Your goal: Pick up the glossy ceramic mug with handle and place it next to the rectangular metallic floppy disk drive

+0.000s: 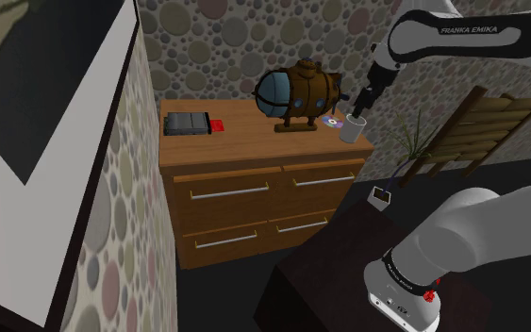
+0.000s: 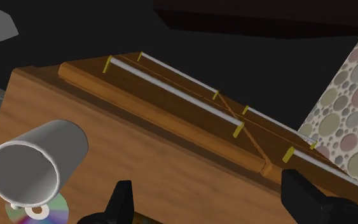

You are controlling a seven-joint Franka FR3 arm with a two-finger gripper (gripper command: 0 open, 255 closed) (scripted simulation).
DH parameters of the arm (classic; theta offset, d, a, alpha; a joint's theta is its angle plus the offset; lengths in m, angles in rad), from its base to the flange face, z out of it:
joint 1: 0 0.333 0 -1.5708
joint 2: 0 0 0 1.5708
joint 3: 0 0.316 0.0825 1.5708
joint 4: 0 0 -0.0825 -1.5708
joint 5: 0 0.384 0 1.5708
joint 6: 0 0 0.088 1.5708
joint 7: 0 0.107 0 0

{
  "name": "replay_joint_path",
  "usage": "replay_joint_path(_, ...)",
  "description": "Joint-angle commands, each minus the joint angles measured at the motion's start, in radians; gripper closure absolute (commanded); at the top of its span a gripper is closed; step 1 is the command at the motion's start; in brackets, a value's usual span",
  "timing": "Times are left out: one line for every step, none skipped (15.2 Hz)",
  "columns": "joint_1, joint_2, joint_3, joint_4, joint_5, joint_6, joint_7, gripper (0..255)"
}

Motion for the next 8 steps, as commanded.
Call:
replay_joint_path(-0.002, 0.059, -0.032, 0.012, -0.001, 0.048, -0.032, 0)
replay_joint_path(-0.004, 0.090, -0.049, 0.020, 0.001, 0.071, -0.051, 0)
replay_joint_path(-0.005, 0.121, -0.067, 0.030, 0.004, 0.094, -0.070, 0)
replay_joint_path(-0.006, 0.154, -0.084, 0.041, 0.009, 0.115, -0.090, 0)
replay_joint_path(-0.006, 0.188, -0.101, 0.053, 0.015, 0.137, -0.111, 0)
replay_joint_path(-0.007, 0.222, -0.118, 0.066, 0.024, 0.157, -0.132, 0)
replay_joint_path(-0.007, 0.258, -0.134, 0.081, 0.034, 0.177, -0.154, 0)
replay_joint_path(-0.008, 0.294, -0.149, 0.096, 0.047, 0.196, -0.177, 0)
